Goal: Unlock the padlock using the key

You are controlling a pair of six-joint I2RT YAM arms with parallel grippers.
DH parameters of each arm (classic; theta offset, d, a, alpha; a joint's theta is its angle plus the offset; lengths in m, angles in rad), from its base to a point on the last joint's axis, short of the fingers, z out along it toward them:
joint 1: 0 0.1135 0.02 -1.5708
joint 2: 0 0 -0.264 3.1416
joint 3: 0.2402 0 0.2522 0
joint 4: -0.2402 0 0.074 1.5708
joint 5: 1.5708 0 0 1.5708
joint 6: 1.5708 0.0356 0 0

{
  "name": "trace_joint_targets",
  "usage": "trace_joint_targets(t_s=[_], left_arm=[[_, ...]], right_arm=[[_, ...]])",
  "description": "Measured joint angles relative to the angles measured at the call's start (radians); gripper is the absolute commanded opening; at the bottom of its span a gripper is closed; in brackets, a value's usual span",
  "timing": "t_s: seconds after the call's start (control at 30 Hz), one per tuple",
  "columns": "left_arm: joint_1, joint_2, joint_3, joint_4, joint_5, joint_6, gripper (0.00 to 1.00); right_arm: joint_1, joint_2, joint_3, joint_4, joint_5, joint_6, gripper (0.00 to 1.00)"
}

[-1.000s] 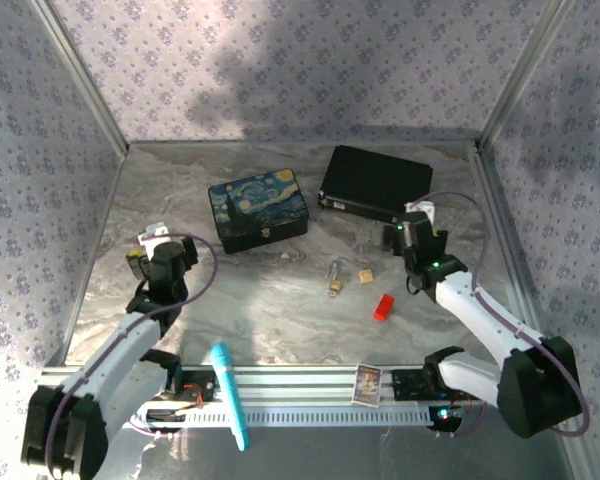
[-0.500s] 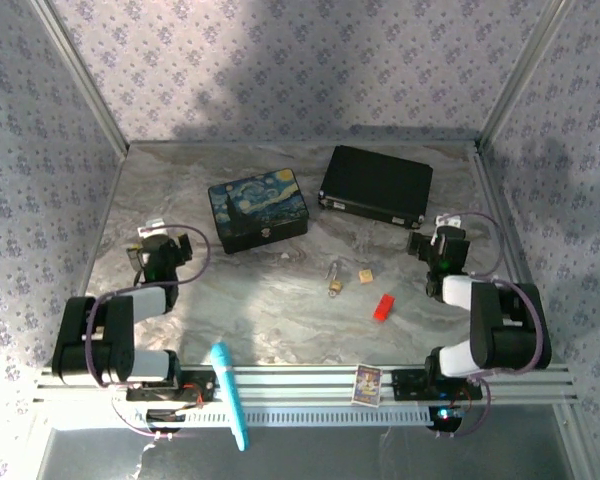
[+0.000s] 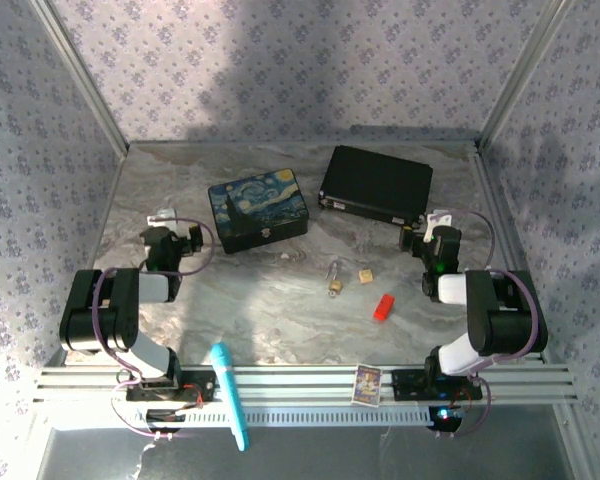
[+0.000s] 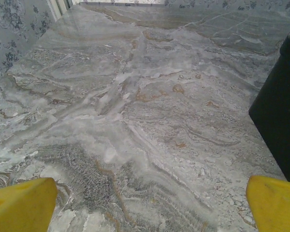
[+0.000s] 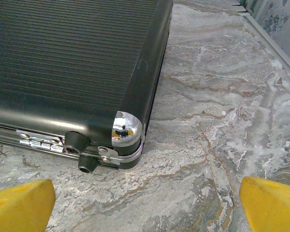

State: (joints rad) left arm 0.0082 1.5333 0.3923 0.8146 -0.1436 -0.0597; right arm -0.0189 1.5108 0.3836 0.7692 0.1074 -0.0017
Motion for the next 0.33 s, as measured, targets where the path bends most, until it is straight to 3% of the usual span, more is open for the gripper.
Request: trace_joint_targets(t_s=[0.33], left_arm=[[0.0,0.0,0.0,-0.003,0.002,0.0,1.0]], right_arm=[[-0.003,0.0,0.0,0.006,-0.017,0.0,0.99]])
